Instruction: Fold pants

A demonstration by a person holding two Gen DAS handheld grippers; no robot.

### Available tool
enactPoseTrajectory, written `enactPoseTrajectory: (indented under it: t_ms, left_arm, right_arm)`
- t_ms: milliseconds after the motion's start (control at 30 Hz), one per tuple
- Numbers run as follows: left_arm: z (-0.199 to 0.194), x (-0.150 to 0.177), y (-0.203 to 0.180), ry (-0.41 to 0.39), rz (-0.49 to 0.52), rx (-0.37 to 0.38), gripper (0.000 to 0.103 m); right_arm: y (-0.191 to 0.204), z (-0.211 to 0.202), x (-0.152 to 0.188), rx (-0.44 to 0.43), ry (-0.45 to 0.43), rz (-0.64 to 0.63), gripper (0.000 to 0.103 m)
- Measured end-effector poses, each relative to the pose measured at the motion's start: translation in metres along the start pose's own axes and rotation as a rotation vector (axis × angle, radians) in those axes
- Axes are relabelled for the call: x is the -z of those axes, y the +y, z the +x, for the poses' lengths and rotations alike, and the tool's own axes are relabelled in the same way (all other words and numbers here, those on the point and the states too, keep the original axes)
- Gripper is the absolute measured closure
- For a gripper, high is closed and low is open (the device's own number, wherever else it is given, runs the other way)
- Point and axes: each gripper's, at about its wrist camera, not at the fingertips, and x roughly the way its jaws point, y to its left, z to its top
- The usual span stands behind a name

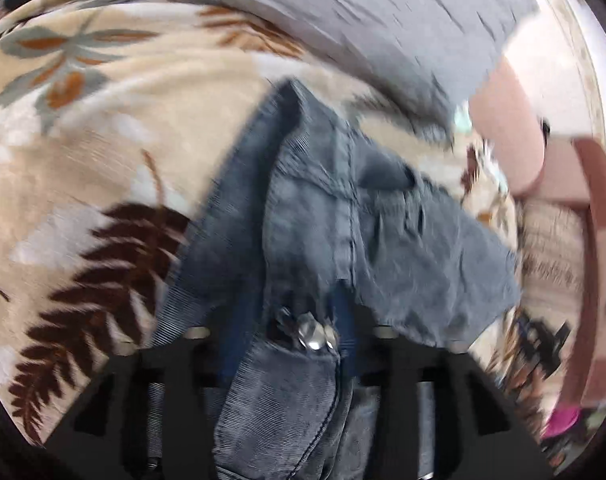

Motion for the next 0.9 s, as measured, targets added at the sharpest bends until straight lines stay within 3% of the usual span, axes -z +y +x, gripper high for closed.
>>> enactPoseTrajectory:
  t_ms: [67, 133, 233, 433, 633, 667, 733, 800, 900]
  left_arm:
    - [0.008, 0.003, -0.009, 0.02, 0.041, -0.049, 0.051]
    - [0.007, -0.001, -0.016, 0.015, 0.063, -0.051, 0.051]
    - [-0.005, -0.004, -0.013, 0.013, 0.074, -0.052, 0.046]
    - [-0.015, 0.029, 0.0, 0.068, 0.137, -0.046, 0.045]
    - [-0.042, 0.072, 0.027, 0.097, 0.189, 0.001, 0.044]
    - [-0.044, 0.076, 0.03, 0.102, 0.198, 0.006, 0.042]
    - [-0.047, 0.086, 0.038, 0.125, 0.223, 0.023, 0.039]
    - [-0.047, 0.092, 0.041, 0.147, 0.255, 0.031, 0.039]
    - [-0.038, 0.101, 0.042, 0.184, 0.305, 0.031, 0.038]
  right_arm:
    - [0.009, 0.003, 0.005, 0.006, 0.014, -0.039, 0.074]
    - [0.025, 0.004, 0.009, -0.017, 0.043, -0.091, 0.073]
    - [0.052, 0.01, 0.027, -0.052, 0.132, -0.179, 0.056]
    - [0.153, 0.014, 0.124, -0.194, 0.315, -0.482, 0.056]
    - [0.294, 0.016, 0.227, -0.329, 0.436, -0.766, 0.056]
    - [0.321, 0.019, 0.246, -0.347, 0.466, -0.811, 0.052]
    - [0.372, 0.029, 0.289, -0.348, 0.51, -0.905, 0.045]
    - [0.406, 0.041, 0.322, -0.32, 0.54, -0.966, 0.045]
    - [0.442, 0.061, 0.371, -0.219, 0.549, -1.063, 0.045]
